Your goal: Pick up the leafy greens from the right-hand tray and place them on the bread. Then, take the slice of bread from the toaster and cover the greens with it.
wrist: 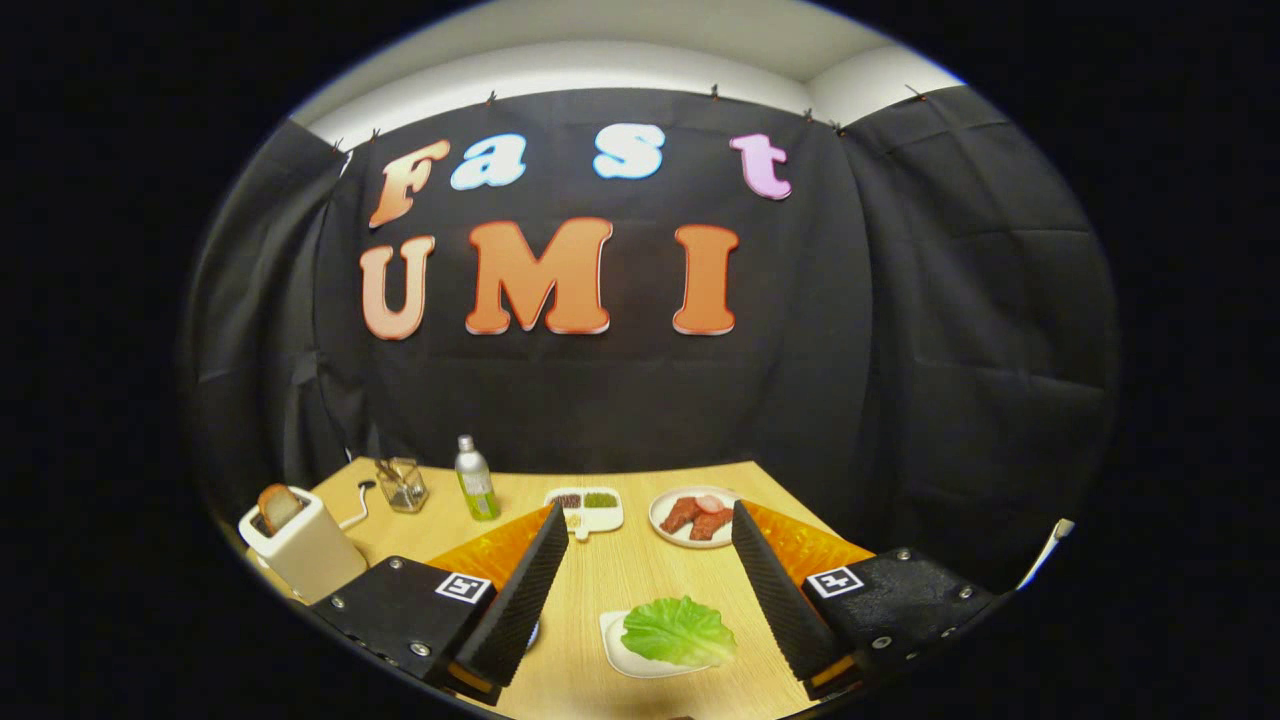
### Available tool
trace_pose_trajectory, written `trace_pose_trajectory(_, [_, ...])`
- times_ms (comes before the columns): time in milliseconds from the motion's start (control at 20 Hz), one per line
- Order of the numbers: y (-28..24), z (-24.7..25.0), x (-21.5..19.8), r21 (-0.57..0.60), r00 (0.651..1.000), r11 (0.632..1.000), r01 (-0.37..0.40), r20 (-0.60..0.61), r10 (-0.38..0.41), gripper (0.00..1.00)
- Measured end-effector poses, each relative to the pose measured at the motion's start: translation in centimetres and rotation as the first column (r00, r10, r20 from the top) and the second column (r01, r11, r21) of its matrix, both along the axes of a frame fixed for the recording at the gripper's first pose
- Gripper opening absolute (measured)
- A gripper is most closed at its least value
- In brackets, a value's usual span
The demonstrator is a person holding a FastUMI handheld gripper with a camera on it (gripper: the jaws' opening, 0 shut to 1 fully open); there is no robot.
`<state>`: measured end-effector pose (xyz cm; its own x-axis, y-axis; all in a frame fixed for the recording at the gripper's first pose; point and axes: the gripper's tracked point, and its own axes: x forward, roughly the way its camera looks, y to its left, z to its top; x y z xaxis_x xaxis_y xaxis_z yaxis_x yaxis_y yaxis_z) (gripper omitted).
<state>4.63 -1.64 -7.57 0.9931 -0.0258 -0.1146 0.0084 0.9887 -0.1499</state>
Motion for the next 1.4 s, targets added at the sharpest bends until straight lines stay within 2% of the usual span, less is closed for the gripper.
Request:
trace_pose_trajectory(450, [-3.2, -11.6, 5.0, -0.032, 0.976, 0.999, 0.036, -0.212, -0.042, 0.99])
trace_pose_trajectory(750, [-4.2, -17.4, 6.7, -0.054, 0.935, 0.997, 0.048, -0.348, -0.064, 0.99])
trace_pose_trajectory(1250, [-4.0, -24.0, 7.2, -0.092, 0.87, 0.996, -0.001, -0.492, -0.044, 1.0])
trace_pose_trajectory(1400, [-3.8, -24.8, 7.4, -0.079, 0.856, 0.997, 0.0, -0.516, -0.04, 0.96])
